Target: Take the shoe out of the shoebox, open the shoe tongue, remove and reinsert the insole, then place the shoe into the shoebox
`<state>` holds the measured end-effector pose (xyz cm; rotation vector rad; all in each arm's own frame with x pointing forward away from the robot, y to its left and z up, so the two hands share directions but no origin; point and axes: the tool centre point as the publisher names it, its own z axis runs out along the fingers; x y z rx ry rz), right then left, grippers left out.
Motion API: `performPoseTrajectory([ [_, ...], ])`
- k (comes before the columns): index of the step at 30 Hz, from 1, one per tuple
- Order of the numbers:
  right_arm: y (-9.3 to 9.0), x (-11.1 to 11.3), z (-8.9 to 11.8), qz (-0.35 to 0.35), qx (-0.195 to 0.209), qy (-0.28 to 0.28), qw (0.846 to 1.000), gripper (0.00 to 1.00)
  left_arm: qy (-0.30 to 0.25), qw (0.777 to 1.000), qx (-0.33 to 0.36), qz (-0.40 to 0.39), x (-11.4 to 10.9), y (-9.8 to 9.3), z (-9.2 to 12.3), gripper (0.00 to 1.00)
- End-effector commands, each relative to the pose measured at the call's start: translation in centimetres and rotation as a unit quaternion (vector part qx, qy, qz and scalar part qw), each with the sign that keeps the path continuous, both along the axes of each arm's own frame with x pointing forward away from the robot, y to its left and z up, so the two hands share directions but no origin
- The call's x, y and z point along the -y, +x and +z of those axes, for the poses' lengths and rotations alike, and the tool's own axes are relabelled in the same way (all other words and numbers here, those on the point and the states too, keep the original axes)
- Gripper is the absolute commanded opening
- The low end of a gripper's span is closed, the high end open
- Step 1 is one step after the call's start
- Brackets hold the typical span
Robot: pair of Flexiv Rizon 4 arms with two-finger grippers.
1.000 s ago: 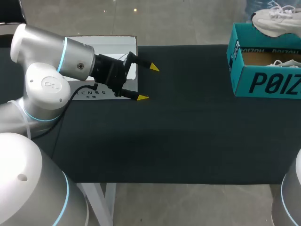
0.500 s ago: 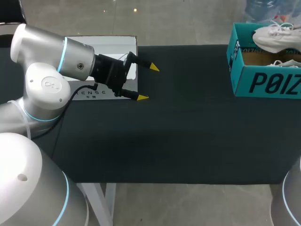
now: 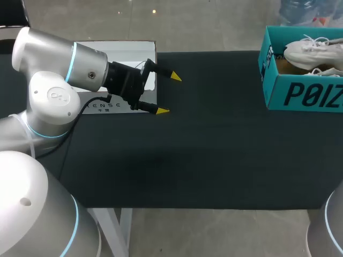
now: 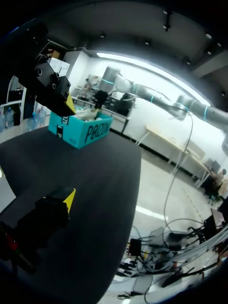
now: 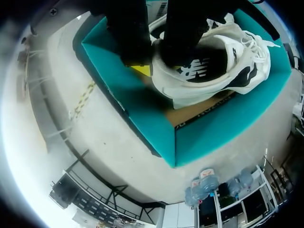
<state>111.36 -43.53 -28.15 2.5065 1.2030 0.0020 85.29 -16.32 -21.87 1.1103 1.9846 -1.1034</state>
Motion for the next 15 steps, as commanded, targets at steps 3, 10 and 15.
performPoseTrajectory([
  [3, 2.1, 0.9, -0.4, 0.016, -0.013, 0.013, 1.000, 0.00, 0.001, 1.000, 0.000, 0.000, 0.0, 0.0, 0.0, 1.00],
  [10, 3.2, 1.3, -1.4, 0.036, -0.025, 0.014, 0.999, 0.00, 0.001, 1.000, 0.000, 0.000, 0.0, 0.0, 0.0, 1.00],
  [15, 3.7, 1.3, -2.0, 0.044, -0.031, 0.013, 0.998, 0.00, 0.001, 1.000, 0.000, 0.000, 0.0, 0.0, 0.0, 1.00],
])
